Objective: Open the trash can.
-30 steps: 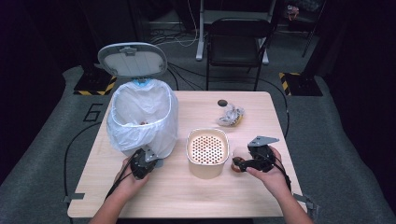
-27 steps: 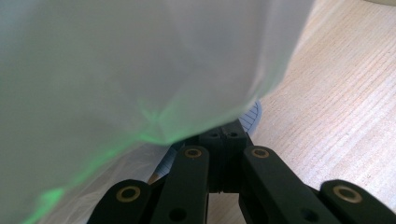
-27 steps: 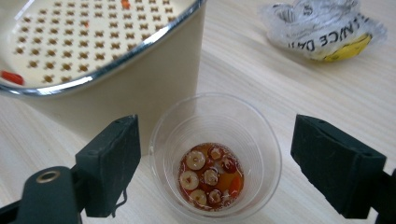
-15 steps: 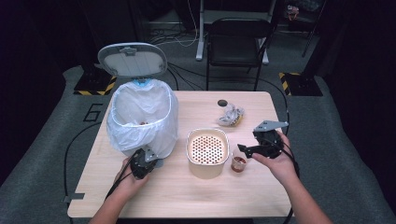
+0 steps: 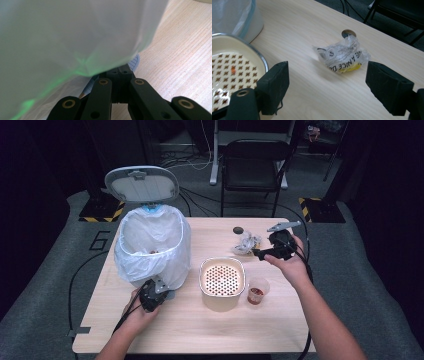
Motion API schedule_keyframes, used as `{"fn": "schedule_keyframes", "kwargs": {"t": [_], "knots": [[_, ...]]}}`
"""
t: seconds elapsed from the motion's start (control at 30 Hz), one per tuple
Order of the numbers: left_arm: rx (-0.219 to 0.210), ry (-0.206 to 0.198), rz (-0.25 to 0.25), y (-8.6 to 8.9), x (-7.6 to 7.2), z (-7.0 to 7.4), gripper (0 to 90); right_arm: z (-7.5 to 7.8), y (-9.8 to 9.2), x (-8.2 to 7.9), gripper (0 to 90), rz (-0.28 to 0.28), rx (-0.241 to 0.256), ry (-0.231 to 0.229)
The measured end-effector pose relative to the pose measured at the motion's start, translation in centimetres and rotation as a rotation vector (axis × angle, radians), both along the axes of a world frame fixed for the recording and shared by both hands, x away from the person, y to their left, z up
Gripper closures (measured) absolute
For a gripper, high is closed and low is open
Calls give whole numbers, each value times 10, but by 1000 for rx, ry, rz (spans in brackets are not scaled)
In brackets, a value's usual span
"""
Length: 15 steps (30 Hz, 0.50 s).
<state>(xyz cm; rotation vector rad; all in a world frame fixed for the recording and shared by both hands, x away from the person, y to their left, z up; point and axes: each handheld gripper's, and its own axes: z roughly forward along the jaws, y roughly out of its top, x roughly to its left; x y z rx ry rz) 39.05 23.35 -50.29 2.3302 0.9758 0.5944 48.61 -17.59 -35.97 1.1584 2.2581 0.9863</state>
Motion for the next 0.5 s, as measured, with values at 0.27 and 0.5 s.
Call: {"fn": "schedule_keyframes", "kwargs": {"t": [0.27, 0.5], "knots": [[6, -1, 1, 0, -1, 0, 900, -8, 9, 36, 165, -25, -8, 3], [28, -3, -20, 1, 0, 2, 900, -33, 16, 65, 162, -29, -10, 38]]}}
